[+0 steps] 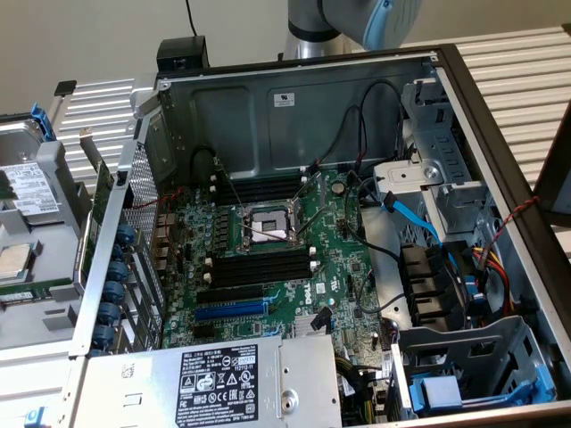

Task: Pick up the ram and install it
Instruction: 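Pick up the ram and move it above insertion slot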

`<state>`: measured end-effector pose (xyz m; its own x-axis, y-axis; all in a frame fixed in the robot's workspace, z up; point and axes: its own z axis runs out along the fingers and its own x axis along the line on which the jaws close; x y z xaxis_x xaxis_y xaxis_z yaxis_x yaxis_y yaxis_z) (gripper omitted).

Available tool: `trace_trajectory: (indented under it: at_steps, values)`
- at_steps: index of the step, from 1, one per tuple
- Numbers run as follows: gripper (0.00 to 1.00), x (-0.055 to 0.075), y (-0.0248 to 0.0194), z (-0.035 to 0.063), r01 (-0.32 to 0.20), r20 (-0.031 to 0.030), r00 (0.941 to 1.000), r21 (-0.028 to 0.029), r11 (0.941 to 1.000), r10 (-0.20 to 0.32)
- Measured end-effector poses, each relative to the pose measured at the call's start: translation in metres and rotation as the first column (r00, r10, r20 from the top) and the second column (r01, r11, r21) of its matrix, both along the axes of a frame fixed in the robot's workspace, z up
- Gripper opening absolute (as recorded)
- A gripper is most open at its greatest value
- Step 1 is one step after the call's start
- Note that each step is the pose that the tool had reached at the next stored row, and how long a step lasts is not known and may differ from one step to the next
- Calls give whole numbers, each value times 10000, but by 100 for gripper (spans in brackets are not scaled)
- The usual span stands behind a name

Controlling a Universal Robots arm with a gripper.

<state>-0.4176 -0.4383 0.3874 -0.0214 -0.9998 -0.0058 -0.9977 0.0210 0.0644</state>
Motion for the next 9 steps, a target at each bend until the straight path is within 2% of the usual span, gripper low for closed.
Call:
trace_trajectory:
  at_steps: [5, 9]
  values:
    - [13, 60, -13, 0, -87, -1, 10000, -9, 10000, 87]
    - [13, 170, -18, 0, -155, -19, 9999, -25, 9999, 155]
